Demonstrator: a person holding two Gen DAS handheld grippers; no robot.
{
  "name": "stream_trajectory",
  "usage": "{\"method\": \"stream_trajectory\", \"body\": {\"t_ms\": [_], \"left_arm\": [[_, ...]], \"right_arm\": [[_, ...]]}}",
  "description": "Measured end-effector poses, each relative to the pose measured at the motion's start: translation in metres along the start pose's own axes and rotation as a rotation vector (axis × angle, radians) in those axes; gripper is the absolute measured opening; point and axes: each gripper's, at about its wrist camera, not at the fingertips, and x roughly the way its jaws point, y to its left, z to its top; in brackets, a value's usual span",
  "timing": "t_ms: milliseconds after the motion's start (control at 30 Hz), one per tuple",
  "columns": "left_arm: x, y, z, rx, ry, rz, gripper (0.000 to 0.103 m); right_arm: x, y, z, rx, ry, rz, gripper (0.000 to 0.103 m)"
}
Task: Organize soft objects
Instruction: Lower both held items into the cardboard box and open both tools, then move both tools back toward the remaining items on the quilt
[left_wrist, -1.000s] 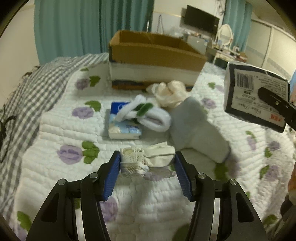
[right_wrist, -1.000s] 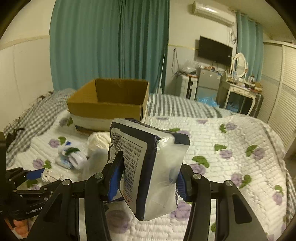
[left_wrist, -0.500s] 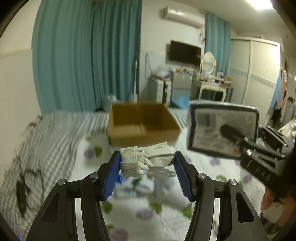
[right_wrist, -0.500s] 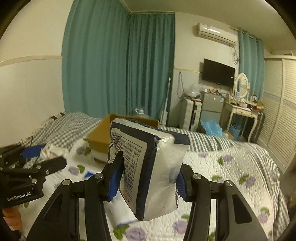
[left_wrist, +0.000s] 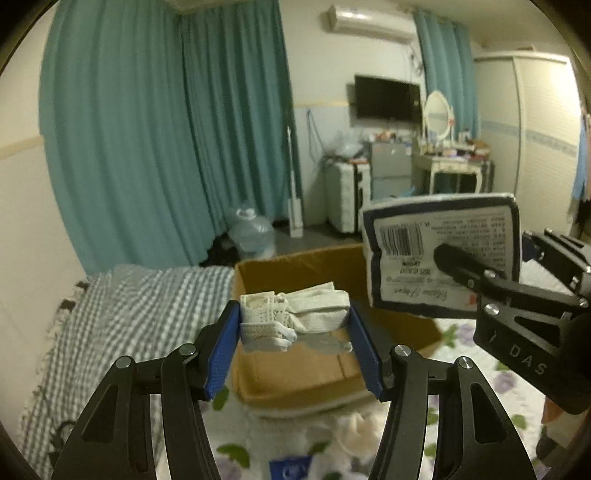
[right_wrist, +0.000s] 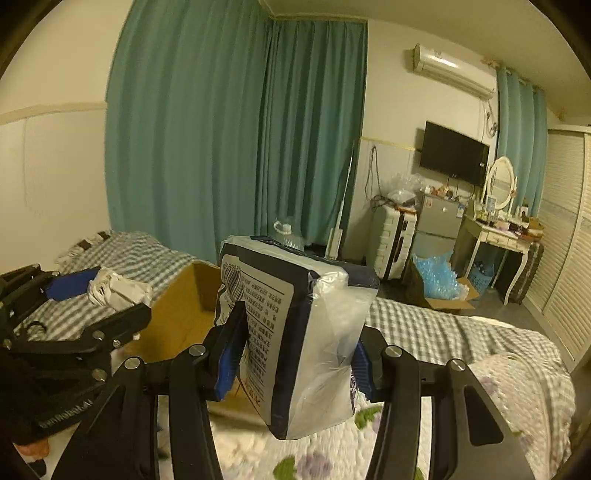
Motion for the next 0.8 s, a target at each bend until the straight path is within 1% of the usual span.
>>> {"method": "stream_trajectory", "body": {"t_ms": [133,167,200,233,267,300,333,367,433,533,667,733,767,800], "left_arm": [[0.043,0.001,-0.012,0.015,0.039,0.007,0.057],[0.05,0.001,-0.014,0.017,0.044,-0.002,0.059],[0.051,0.001,-0.018,0.017,0.044,-0.01,0.059],[0.056,0.003,-0.019,0.012,0.036,-0.031,0.06],[0.053,0.004,-0.021,0.01,0.031,-0.041,0.069],[0.054,0.006,-0.022,0.005,0.029,-0.036,0.075],[0.054,0.008,-0.022,0.001,0.023,-0.023,0.085],[0.054,0.008,-0.019,0.0,0.018,-0.008,0.086],[0.052,0.009,-0.016,-0.007,0.017,0.015,0.086],[0.036,0.017,-0.009,-0.031,0.011,0.019,0.086],[-0.012,0.023,0.008,-0.046,-0.062,0.025,0.086],[-0.049,0.025,0.018,-0.051,-0.119,0.021,0.086],[-0.064,0.028,0.021,-0.055,-0.141,0.02,0.089],[-0.08,0.029,0.024,-0.058,-0.164,0.021,0.092]], "right_arm": [[0.059,-0.002,-0.004,0.034,0.056,0.038,0.05],[0.068,-0.004,-0.005,0.041,0.066,0.042,0.051],[0.081,-0.004,-0.007,0.052,0.083,0.049,0.056],[0.09,-0.007,-0.009,0.062,0.092,0.054,0.057],[0.1,-0.008,-0.011,0.075,0.093,0.068,0.067],[0.104,-0.008,-0.013,0.078,0.088,0.071,0.081],[0.107,-0.008,-0.013,0.079,0.081,0.07,0.086],[0.108,-0.007,-0.014,0.078,0.071,0.067,0.088],[0.105,-0.009,-0.015,0.079,0.047,0.043,0.088],[0.09,-0.016,-0.008,0.098,0.029,0.025,0.089],[0.044,-0.034,0.012,0.119,-0.019,0.018,0.093],[0.014,-0.035,0.024,0.102,-0.057,0.002,0.096],[-0.003,-0.036,0.03,0.092,-0.08,-0.004,0.101],[-0.024,-0.035,0.037,0.082,-0.107,-0.016,0.102]]}}
